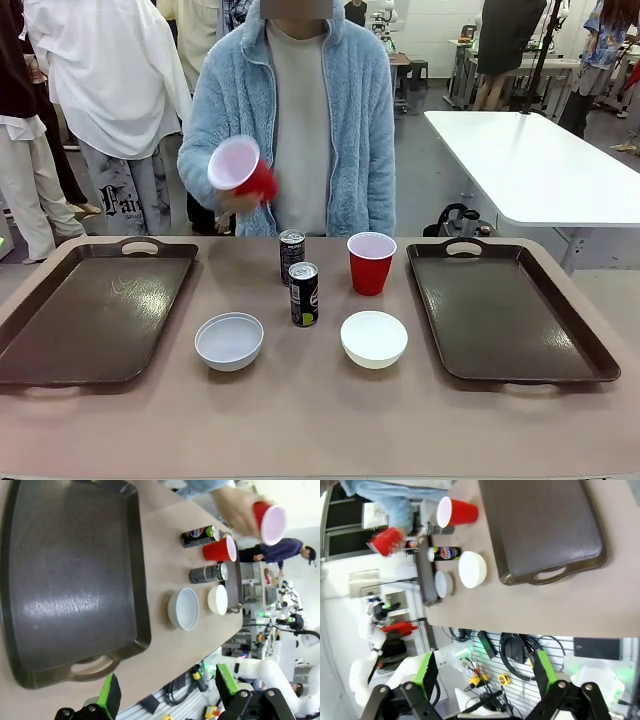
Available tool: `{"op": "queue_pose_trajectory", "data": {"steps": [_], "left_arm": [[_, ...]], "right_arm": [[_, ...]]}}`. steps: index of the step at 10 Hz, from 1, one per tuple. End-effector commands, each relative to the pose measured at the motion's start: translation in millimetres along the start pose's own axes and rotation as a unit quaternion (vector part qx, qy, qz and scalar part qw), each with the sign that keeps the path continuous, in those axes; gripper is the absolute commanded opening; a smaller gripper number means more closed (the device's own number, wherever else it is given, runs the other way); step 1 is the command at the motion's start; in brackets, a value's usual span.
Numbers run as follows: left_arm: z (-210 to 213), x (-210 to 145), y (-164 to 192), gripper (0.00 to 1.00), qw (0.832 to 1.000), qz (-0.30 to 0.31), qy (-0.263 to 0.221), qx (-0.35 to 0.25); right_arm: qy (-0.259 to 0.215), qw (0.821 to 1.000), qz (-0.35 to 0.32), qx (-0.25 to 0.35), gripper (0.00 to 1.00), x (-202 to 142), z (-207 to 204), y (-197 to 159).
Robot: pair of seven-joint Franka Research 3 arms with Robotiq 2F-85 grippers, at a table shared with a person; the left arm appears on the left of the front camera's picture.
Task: Prepare tableware on both trays.
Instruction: Pick up a Picnic Bowl from the table and place it on a Handle tray.
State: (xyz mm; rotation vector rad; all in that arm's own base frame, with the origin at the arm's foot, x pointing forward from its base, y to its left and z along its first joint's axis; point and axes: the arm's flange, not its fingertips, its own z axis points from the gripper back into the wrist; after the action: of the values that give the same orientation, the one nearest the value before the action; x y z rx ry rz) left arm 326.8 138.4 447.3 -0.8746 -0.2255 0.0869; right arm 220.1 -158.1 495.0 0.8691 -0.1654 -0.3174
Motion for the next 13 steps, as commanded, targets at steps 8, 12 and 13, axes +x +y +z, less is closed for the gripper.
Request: {"op": "queue_pose_trajectory", "data": {"steps": [8,12,13], "left_arm": [[1.0,0.9,0.4,1.0,1.0,0.0,-0.001,-0.008],[1.0,0.9,0.4,1.0,1.0,0.0,-0.001,-0.008],[1.0,0.9,0.4,1.0,1.0,0.0,-0.001,-0.008]], "right_arm": [[0.001,0.946,0.072,-0.317,1.0,30.0,-264.0,209.1],[0.003,0.94,0.111,-0.323,1.0,13.2,-305.9,212.8],[0.003,0.94,0.111,-0.323,1.0,13.2,-305.9,212.8]]}}
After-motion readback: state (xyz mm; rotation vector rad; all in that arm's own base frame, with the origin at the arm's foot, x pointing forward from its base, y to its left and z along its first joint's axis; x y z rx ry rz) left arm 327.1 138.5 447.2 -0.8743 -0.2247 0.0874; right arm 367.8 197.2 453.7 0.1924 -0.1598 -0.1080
